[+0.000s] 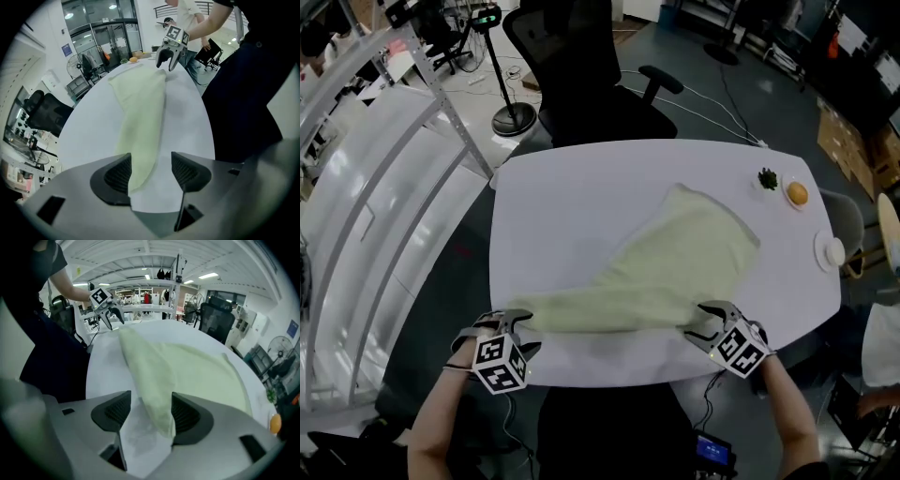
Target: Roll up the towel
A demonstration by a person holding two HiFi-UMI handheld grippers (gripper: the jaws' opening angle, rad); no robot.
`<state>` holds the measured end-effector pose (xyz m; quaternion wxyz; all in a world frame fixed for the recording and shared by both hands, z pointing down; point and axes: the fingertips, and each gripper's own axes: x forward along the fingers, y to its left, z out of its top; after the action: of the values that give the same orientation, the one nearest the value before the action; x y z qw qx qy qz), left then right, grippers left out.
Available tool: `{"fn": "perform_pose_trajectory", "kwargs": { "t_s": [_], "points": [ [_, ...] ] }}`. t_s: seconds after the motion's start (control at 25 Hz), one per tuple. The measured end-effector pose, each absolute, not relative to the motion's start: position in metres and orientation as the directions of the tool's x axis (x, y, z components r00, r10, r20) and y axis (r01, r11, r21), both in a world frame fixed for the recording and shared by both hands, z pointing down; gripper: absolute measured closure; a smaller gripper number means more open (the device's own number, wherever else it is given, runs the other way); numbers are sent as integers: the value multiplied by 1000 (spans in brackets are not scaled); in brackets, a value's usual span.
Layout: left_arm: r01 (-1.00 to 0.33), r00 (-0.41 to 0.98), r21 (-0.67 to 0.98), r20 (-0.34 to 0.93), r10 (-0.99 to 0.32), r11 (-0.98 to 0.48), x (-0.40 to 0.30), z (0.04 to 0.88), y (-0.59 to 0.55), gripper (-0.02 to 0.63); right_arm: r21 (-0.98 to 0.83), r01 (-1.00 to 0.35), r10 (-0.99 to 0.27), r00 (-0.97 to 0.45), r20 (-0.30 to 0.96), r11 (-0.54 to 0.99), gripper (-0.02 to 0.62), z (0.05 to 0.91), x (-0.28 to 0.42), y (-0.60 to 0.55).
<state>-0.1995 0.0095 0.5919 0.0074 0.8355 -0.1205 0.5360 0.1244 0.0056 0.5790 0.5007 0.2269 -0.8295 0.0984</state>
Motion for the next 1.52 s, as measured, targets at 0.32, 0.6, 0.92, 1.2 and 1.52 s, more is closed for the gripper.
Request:
{"fn": "perform_pose_trajectory", "kwargs": {
  "t_s": [0.32,0.6,0.92,1.2,1.52],
  "points": [
    [-248,420,-117,882,-215,-962,-174,609,11,348,82,-464,-270,-356,894,882,310,612,131,21],
    [-237,339,-242,887,-313,-941,-175,625,-5,430,135,-485,-322,-327,889,864,383,625,149,8],
    [-191,263,-319,894,-362,-928,-177,629,-11,558,240,-446,-396,-299,868,862,533,616,153,1],
    [-172,253,-330,896,-365,-928,-190,611,-14,571,274,-387,-400,-295,868,880,563,598,146,5],
    [-116,263,-315,905,-335,-942,-208,605,13,571,251,-384,-376,-297,878,889,563,590,129,34]
  ]
}}
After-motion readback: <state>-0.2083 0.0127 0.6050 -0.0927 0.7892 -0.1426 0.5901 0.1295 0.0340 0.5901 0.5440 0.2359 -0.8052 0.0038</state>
